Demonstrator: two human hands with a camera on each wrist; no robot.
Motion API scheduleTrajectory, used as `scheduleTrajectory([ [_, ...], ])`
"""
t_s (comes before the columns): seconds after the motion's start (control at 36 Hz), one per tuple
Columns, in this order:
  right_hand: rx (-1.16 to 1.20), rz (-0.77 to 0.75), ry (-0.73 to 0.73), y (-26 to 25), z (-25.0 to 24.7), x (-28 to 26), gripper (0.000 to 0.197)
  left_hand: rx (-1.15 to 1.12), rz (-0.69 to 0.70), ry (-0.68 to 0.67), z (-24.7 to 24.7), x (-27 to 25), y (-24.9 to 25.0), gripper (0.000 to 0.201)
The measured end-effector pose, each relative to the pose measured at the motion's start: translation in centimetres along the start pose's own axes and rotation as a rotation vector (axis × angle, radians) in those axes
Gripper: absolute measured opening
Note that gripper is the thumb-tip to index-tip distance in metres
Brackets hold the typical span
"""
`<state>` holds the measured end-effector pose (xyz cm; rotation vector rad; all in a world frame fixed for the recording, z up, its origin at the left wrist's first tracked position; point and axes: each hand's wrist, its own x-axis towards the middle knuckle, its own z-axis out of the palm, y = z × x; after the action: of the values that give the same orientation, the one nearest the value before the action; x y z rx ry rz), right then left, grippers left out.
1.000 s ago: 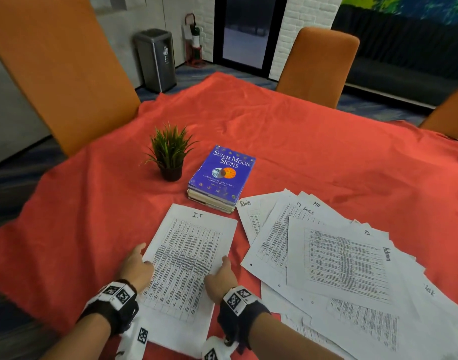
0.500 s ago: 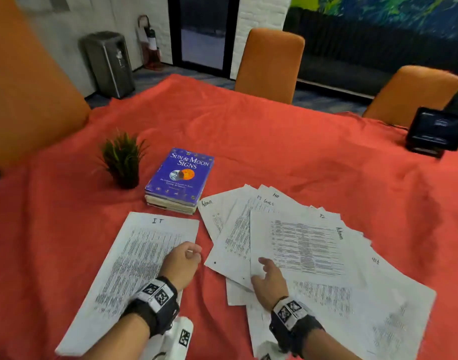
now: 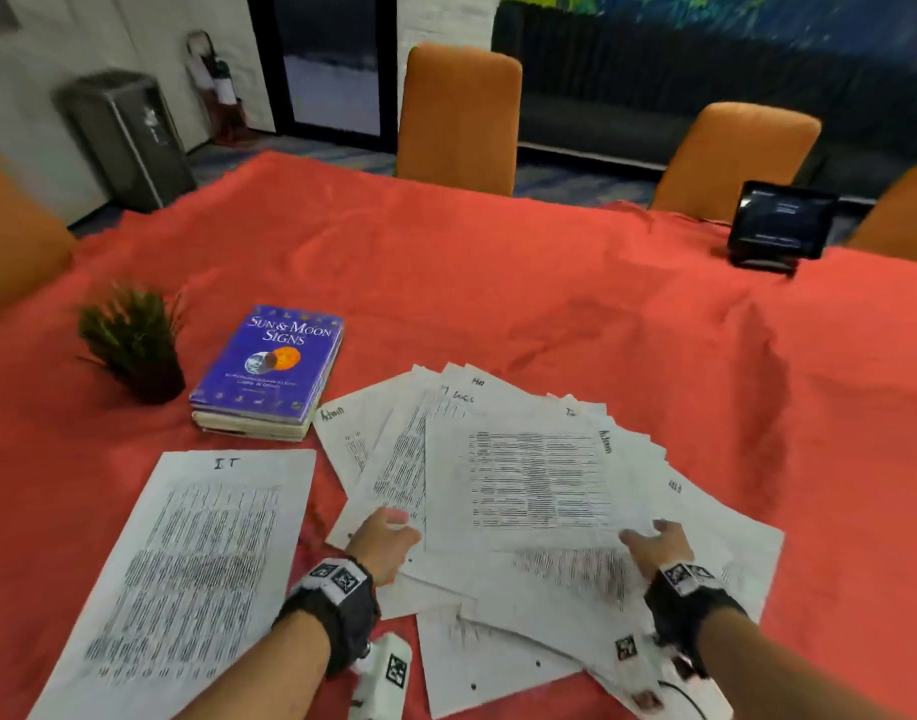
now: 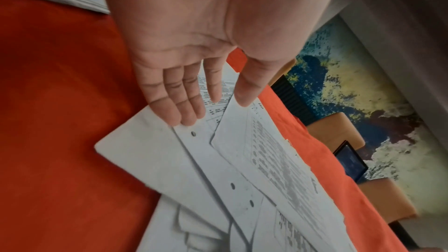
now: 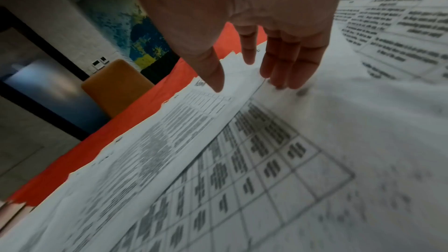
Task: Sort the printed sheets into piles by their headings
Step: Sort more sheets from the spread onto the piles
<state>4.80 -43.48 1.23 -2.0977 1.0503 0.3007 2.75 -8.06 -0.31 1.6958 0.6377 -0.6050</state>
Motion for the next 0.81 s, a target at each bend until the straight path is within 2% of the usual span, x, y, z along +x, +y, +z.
scheduleTrajectory([
  [0.08, -0.020, 0.024, -0.016, 0.1, -0.5, 1.6, 0.076, 0.039, 0.009, 0.046, 0.6, -0.2, -0.2, 0.033],
  [0.14, -0.034, 0.025, -0.034, -0.1, -0.8, 2.1, 0.070, 0.056, 0.008, 0.063, 0.8, -0.3, -0.4, 0.033],
  [0.22, -0.095, 0.004, -0.064, -0.4, -1.0, 2.4, 0.047, 0.080, 0.009, 0.066, 1.0, -0.6, -0.6, 0.042],
  [0.28, -0.152, -0.038, -0.080, -0.5, -1.2, 2.4, 0.027, 0.102, 0.021, 0.090, 0.9, -0.6, -0.7, 0.040],
  [0.33, -0.153, -0.058, -0.076, -0.1, -1.0, 2.8, 0.019, 0.161, 0.060, 0.174, 0.7, -0.6, -0.9, 0.039],
  [0.42, -0.143, -0.061, -0.057, 0.5, -0.4, 3.7, 0.025, 0.259, 0.094, 0.386, 0.0, -1.2, -0.7, 0.039],
  [0.5, -0.137, -0.064, -0.047, 0.3, -0.4, 3.2, 0.029, 0.324, 0.037, 0.544, -1.1, -2.0, -0.3, 0.046],
  [0.53, -0.156, -0.069, -0.054, 0.1, -0.3, 3.0, 0.036, 0.339, 0.009, 0.575, -1.5, -2.2, -0.2, 0.049],
  [0.58, -0.197, -0.074, -0.073, -0.5, -0.3, 2.5, 0.050, 0.351, -0.036, 0.580, -2.0, -2.4, -0.2, 0.055],
  [0.64, -0.223, -0.073, -0.083, -0.9, -0.1, 2.1, 0.054, 0.340, -0.053, 0.555, -2.3, -2.4, -0.4, 0.060],
  [0.72, -0.233, -0.062, -0.101, -1.7, 0.2, 1.5, 0.043, 0.324, -0.023, 0.503, -2.6, -2.4, -0.6, 0.056],
  [0.81, -0.155, -0.057, -0.101, -2.0, 0.4, 1.2, 0.024, 0.352, 0.010, 0.463, -2.6, -2.7, -0.4, 0.042],
])
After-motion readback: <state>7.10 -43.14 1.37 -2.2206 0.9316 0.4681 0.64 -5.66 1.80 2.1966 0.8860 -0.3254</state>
